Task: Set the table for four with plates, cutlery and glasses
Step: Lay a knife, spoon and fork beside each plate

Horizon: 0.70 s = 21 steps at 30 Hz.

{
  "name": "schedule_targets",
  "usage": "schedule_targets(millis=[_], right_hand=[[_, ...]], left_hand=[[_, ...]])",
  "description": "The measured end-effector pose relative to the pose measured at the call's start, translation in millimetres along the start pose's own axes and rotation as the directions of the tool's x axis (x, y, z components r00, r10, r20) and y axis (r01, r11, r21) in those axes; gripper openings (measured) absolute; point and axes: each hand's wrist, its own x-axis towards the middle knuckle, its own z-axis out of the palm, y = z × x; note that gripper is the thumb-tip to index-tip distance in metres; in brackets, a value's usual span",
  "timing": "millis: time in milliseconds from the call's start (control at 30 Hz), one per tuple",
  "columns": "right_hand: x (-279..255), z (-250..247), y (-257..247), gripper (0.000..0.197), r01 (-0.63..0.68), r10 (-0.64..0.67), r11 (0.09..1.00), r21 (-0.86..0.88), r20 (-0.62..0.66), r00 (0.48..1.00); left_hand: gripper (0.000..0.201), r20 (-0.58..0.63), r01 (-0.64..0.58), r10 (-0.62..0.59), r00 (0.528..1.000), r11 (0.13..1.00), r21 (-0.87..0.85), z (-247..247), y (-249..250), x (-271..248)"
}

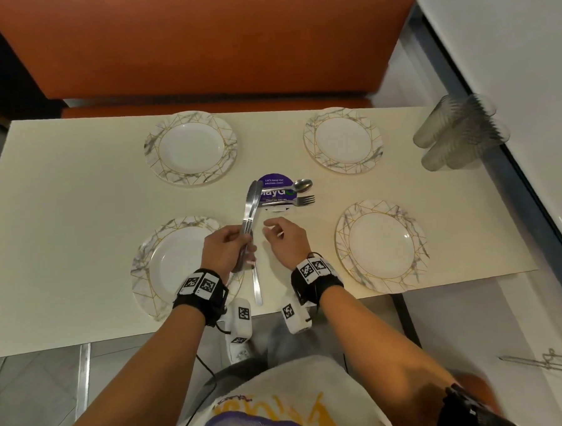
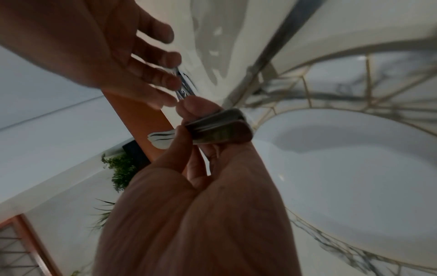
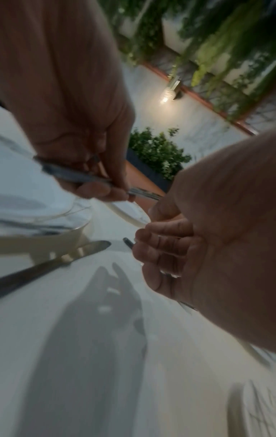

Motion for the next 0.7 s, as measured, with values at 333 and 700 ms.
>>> schedule_targets(millis=[333,700], right_hand=[[13.5,-84.7,19.4,0.012,-0.084,0.107,0.989,0.121,-0.199,0.974],[38.1,-276.7,143.5,0.006,-0.236,0.293,0.946,0.221,-0.282,0.914]], left_hand=[[0.014,0.165,-0.064,0.062,0.984,0.998,0.004,100.8,21.2,-4.1],[0.022,0.097,-0.035,0.028,0.995,0.997,0.067,267.7,13.0,1.6]])
